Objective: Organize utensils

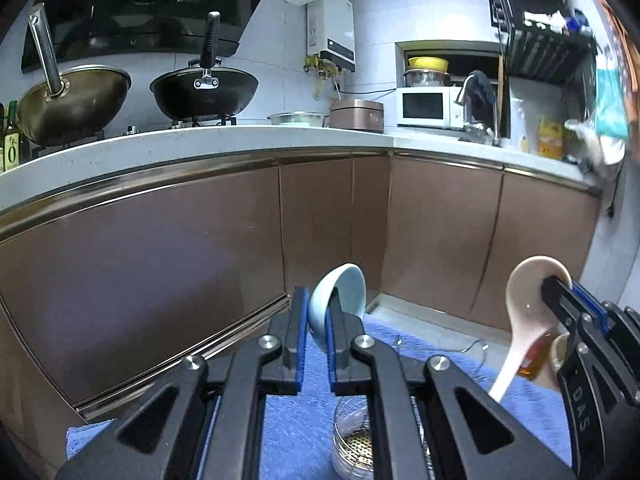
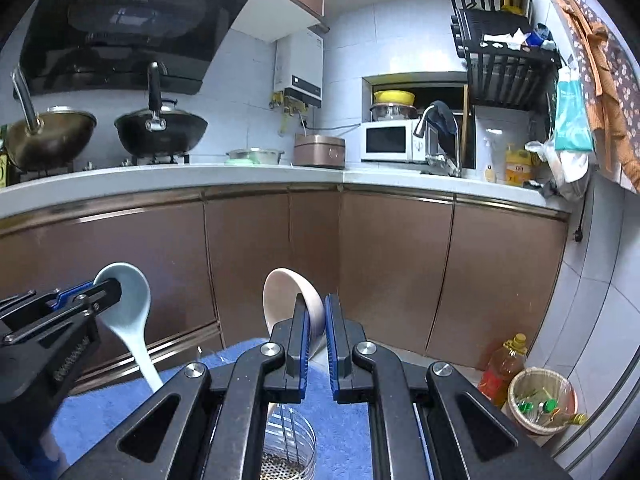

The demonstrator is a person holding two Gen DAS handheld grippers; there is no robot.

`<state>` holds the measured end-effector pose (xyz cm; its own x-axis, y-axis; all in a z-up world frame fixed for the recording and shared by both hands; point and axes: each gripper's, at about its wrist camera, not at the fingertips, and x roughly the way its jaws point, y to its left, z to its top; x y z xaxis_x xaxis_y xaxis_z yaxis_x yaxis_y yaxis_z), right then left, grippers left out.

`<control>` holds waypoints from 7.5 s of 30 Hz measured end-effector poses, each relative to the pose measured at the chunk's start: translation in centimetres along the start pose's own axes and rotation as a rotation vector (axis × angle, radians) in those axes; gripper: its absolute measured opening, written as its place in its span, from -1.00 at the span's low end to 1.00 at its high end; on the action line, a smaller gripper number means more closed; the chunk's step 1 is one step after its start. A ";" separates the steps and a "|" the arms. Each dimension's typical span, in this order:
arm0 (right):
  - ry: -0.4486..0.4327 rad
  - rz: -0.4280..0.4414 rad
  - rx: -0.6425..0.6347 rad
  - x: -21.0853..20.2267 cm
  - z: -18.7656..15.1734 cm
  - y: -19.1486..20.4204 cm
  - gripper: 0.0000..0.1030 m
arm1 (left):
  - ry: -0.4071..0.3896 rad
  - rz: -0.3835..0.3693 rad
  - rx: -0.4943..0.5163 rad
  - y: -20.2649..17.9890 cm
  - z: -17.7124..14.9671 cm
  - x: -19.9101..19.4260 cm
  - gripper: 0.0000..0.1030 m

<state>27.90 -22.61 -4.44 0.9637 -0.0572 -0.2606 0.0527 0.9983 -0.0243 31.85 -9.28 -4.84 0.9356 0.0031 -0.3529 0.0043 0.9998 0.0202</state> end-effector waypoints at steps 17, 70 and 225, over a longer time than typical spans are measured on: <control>0.090 0.021 -0.031 0.5 -5.1 0.7 -0.44 | 0.036 -0.023 -0.006 -0.5 -3.4 1.3 -0.76; 0.028 0.125 0.076 -31.7 -3.2 0.4 0.05 | -0.079 -0.007 0.119 5.0 -6.6 -31.7 0.09; 0.157 0.297 0.100 -0.8 -1.9 -1.9 -0.88 | -0.056 -0.199 -0.186 -0.3 1.6 2.6 -0.78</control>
<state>26.57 -24.44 -6.00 0.8893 0.2432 -0.3873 -0.1917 0.9671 0.1671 34.85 -9.63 -4.26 0.9410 -0.1900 -0.2800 0.1302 0.9671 -0.2186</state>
